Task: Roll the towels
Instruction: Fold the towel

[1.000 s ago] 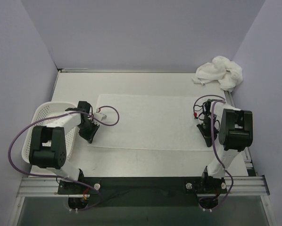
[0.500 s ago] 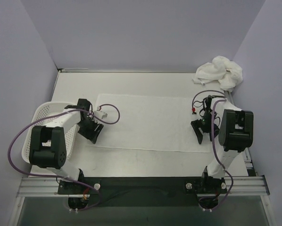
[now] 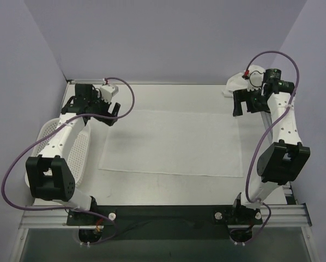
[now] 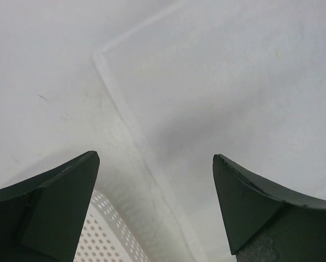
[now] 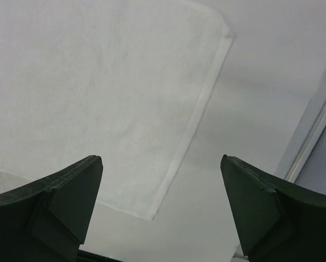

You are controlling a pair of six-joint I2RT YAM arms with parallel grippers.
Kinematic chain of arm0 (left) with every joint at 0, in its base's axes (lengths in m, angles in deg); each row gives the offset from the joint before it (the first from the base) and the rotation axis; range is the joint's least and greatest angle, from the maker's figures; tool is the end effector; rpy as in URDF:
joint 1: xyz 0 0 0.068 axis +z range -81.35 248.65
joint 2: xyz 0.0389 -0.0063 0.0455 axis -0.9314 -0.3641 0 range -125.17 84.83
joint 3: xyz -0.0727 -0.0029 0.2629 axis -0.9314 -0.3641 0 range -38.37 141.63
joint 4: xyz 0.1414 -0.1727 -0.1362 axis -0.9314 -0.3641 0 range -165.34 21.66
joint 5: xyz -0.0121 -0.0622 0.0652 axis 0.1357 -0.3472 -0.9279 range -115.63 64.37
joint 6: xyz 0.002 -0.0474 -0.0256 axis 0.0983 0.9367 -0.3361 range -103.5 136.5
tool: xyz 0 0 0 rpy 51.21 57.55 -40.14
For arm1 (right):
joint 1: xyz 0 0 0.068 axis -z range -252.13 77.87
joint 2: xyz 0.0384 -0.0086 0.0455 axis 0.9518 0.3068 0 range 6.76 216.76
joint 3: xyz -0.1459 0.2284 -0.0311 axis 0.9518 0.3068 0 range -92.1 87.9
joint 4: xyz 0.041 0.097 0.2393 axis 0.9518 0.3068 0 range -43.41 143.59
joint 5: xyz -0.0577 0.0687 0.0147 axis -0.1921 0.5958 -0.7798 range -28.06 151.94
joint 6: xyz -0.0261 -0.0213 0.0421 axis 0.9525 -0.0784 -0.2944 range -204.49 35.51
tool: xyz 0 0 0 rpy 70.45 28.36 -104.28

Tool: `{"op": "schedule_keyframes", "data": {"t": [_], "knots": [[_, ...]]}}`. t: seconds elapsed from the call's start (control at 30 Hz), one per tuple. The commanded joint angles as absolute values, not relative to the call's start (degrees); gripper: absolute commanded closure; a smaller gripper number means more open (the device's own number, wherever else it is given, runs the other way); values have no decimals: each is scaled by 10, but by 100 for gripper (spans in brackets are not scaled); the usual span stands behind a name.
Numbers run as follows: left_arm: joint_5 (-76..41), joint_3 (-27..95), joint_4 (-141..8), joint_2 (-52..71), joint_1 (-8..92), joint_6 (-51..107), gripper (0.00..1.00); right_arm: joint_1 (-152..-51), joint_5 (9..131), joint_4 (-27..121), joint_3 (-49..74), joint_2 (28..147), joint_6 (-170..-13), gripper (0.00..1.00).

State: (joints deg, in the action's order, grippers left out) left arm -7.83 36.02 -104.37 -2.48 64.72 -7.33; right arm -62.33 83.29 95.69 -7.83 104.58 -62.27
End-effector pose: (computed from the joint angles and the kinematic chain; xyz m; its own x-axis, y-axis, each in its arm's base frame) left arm 0.3293 -0.0334 0.2997 -0.5808 0.4255 -0.6940 0.5469 0.8354 0.0545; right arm 0.3669 -0.0501 0.3426 -0.6858 -0.2389 -0.6875 -0.3517 0.9358 0.0257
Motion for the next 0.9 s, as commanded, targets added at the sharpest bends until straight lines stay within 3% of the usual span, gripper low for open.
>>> {"op": "schedule_keyframes", "data": {"t": [0.0, 0.1, 0.17, 0.23, 0.3, 0.4, 0.6, 0.7, 0.83, 0.87], "knots": [[-97, 376, -857, -20, 644, -23, 3, -625, 857, 933, -144, 1084, -626, 4], [-125, 368, -758, -61, 641, -22, 3, -633, 848, 929, -240, 1165, -626, 4], [-150, 400, -784, -104, 636, -10, 3, -642, 803, 930, -311, 1243, -617, 0], [-148, 549, -887, -213, 640, -5, 5, -651, 770, 961, -364, 1316, -595, 0], [-124, 701, -1009, -326, 649, 22, 14, -651, 764, 987, -404, 1349, -593, 0], [-76, 802, -1068, -413, 676, 52, 16, -655, 744, 980, -361, 1357, -574, 0], [-48, 859, -1099, -478, 676, 49, 19, -653, 707, 979, -320, 1374, -547, 1], [-35, 856, -1104, -489, 674, 49, 26, -646, 702, 977, -335, 1393, -556, 13], [-44, 846, -1104, -494, 674, 46, 28, -648, 671, 977, -353, 1416, -556, 36], [-58, 848, -1105, -497, 674, 45, 28, -650, 668, 978, -358, 1419, -554, 37]]}}
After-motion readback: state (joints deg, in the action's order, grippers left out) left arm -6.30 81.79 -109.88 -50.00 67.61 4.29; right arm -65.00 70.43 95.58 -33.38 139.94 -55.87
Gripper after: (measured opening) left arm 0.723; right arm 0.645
